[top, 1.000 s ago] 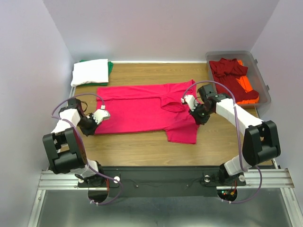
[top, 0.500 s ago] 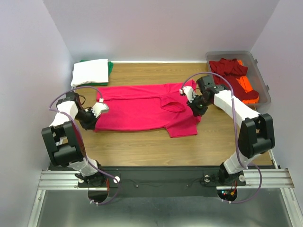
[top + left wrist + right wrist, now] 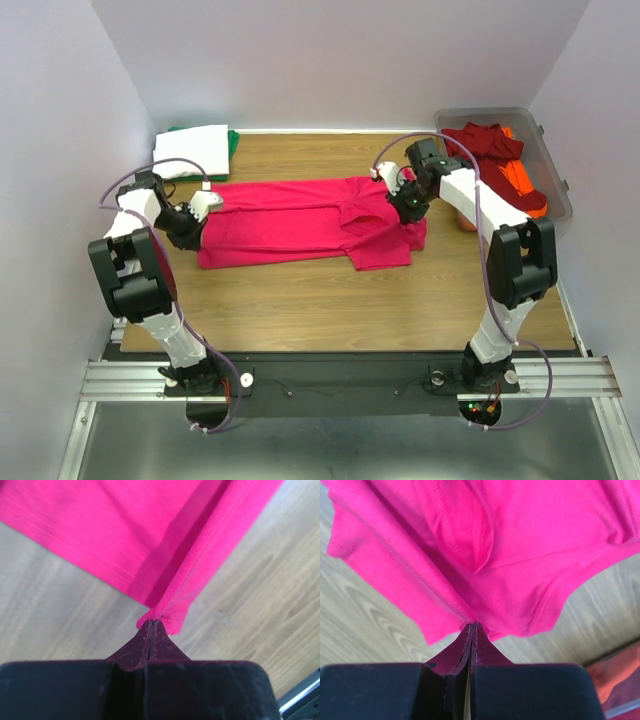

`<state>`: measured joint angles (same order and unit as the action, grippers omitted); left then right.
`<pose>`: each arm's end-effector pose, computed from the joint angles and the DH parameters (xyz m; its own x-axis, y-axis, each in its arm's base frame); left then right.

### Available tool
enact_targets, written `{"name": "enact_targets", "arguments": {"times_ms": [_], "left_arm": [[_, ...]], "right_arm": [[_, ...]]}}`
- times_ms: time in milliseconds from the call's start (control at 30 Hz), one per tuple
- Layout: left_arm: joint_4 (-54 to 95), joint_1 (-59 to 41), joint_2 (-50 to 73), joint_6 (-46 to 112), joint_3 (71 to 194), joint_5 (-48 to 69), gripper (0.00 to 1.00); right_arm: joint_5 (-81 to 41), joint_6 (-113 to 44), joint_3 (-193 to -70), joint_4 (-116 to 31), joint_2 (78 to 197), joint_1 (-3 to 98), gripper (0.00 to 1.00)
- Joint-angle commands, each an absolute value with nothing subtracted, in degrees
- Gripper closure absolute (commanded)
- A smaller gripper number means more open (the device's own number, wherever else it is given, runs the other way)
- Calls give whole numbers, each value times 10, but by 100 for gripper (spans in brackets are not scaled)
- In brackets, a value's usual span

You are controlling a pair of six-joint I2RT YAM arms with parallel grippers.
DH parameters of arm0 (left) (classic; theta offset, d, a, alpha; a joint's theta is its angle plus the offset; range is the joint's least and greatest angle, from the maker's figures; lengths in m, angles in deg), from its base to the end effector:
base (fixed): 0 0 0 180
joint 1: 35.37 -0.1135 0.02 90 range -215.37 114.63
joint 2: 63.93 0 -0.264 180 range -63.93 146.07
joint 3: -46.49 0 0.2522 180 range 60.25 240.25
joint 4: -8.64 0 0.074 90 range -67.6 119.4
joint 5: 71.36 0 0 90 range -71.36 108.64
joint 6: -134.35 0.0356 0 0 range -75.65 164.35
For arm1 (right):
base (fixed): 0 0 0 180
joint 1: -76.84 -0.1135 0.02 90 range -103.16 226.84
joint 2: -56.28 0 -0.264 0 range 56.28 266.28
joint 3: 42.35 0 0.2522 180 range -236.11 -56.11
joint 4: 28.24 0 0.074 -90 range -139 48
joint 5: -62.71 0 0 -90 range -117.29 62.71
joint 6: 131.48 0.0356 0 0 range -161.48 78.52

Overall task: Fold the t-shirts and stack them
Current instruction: Fold the tshirt

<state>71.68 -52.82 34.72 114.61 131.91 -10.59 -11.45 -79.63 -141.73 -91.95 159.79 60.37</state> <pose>0.3202 0.0824 0.2147 -0.4552 0.7179 -0.5267 0.8212 0.5671 0.0632 0.3559 0.1154 0.2518 -0.4690 -0.7583 -0.4528 -0.8407 0.5403 -0.0342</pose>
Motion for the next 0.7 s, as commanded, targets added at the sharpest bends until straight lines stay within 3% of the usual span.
{"name": "enact_targets", "arguments": {"times_ms": [0, 667], "left_arm": [[732, -530, 372, 1118, 1370, -133, 100], [732, -530, 491, 1072, 1509, -134, 100]], "right_arm": [[-119, -808, -1474, -929, 1627, 610, 100], [-121, -827, -1637, -964, 1766, 622, 99]]}}
